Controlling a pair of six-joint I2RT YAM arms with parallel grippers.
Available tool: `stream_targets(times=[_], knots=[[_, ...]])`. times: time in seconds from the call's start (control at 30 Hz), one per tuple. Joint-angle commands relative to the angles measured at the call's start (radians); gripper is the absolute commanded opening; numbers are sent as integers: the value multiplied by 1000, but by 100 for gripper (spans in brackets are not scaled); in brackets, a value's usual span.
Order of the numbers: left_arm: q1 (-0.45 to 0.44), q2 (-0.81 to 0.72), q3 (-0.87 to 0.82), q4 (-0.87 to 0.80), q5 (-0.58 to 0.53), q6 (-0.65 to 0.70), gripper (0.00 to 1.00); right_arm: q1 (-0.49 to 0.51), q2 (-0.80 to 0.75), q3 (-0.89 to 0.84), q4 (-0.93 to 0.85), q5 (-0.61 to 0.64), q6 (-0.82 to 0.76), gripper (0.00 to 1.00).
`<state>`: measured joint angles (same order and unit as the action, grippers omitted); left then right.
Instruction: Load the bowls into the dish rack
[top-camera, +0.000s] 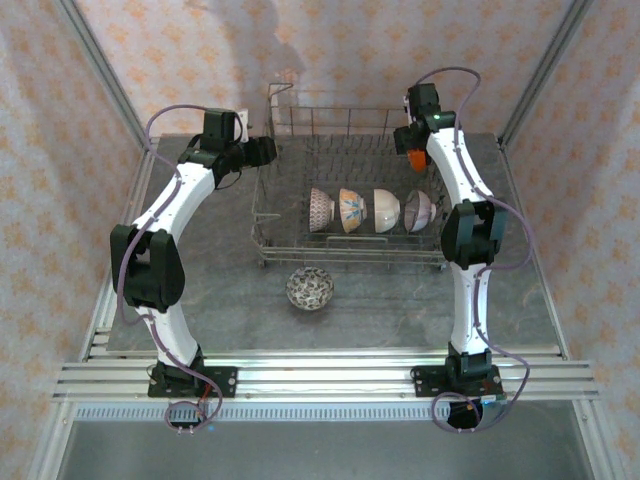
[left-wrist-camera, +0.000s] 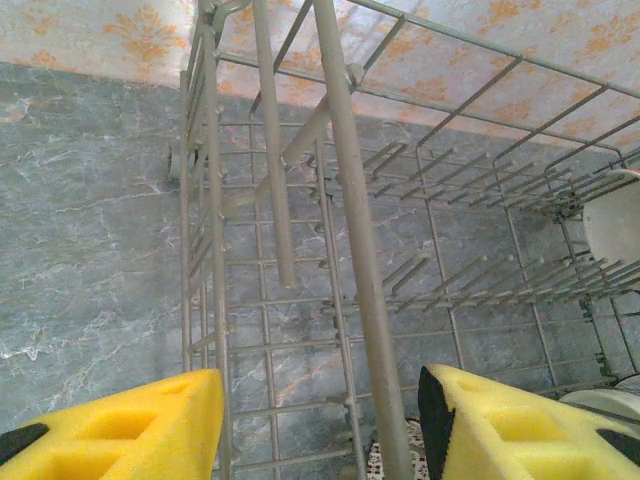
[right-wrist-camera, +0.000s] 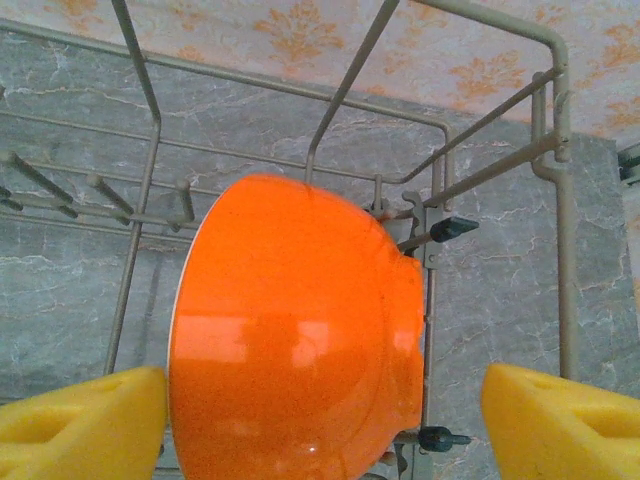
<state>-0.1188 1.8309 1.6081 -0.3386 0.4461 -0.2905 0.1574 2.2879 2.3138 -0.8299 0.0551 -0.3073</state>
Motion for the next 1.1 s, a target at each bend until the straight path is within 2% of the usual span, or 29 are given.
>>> stream_targets(times=[0.0, 0.27, 0.57, 0.8, 0.93, 1.07], knots=[[-15, -32, 21, -51, 10, 10, 56, 15, -66, 25, 26, 15, 4, 83], [-38, -54, -11, -70, -7, 23, 56, 42, -114, -36, 74, 72, 6, 86], [-67, -99, -45, -106, -39, 31, 56, 86, -189, -131, 82, 65, -8, 86], [-85, -176, -80, -147, -56, -1, 56, 134, -366, -359, 176, 76, 56, 87], [-100, -236, -99, -216, -88, -19, 56, 174, -445, -423, 147, 86, 83, 87], [-112, -342, -186, -260, -129, -75, 56, 213, -533, -484, 122, 115, 109, 87]])
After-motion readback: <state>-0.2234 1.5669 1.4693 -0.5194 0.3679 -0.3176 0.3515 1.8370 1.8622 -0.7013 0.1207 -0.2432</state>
